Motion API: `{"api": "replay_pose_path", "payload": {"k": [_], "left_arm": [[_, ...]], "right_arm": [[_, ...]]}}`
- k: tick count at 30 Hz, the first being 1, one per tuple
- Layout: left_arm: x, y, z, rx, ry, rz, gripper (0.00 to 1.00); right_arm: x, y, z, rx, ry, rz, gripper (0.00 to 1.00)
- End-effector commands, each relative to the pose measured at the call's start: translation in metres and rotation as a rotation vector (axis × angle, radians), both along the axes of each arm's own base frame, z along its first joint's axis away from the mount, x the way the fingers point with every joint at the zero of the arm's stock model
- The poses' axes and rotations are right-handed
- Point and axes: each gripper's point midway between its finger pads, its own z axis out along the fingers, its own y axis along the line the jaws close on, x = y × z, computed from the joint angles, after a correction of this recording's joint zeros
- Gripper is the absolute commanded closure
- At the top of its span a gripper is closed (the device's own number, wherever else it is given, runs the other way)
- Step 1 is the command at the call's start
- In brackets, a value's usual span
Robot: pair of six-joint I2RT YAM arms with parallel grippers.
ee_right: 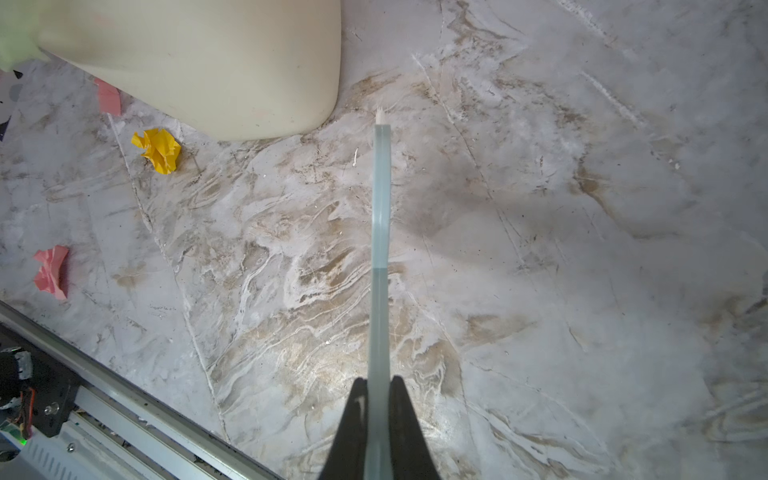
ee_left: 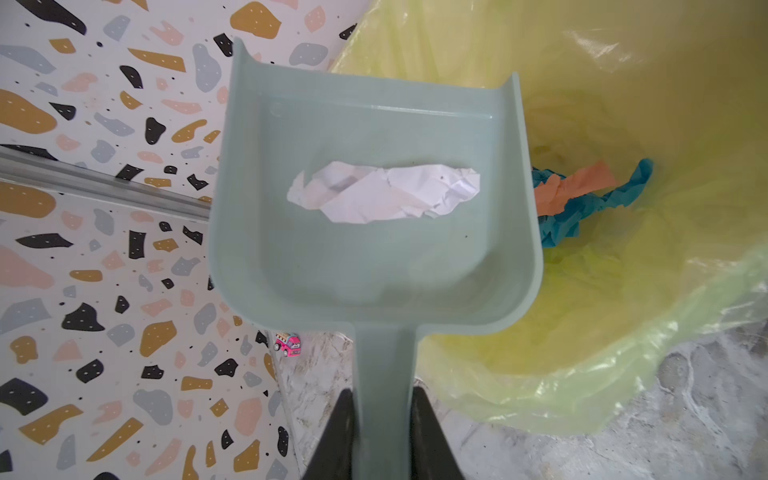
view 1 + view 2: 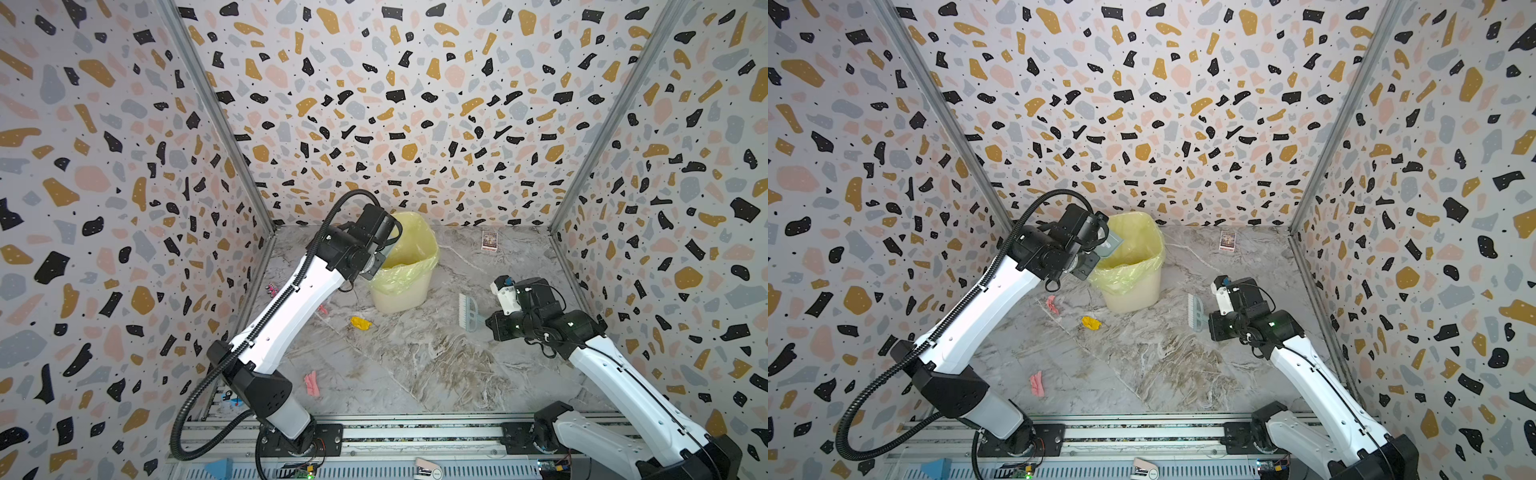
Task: Sweep away the paper scraps from the table
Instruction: 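Carry the dustpan over the yellow-bagged bin with the left gripper, then tip the dustpan into the bin with the left gripper, emptying the white scrap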
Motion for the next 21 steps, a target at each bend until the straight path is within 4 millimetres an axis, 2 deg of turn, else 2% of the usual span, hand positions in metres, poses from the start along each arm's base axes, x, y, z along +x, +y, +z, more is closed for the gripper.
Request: {"api": "replay_pose_path", "payload": {"k": [1, 7, 15, 21], "left_arm": [[0.005, 0.006, 0.012, 0.102, -0.045, -0.002, 1.00], [0.012, -0.009, 0.011, 0.204, -0.060, -0.041, 1.00], [0.012, -0.027, 0.005, 0.408, -0.096, -0.080, 1.00], [0.010, -0.032, 0.016, 0.561, -0.172, -0.070, 1.00]], "right_arm": [[0.005, 0.006, 0.016, 0.029, -0.039, 0.032, 1.00], [0.007, 0.008, 0.015, 0.034, -0.026, 0.043, 1.00], [0.004, 0.008, 0.019, 0.038, -0.013, 0.053, 1.00], [0.002, 0.008, 0.022, 0.039, -0.011, 0.056, 1.00]]}}
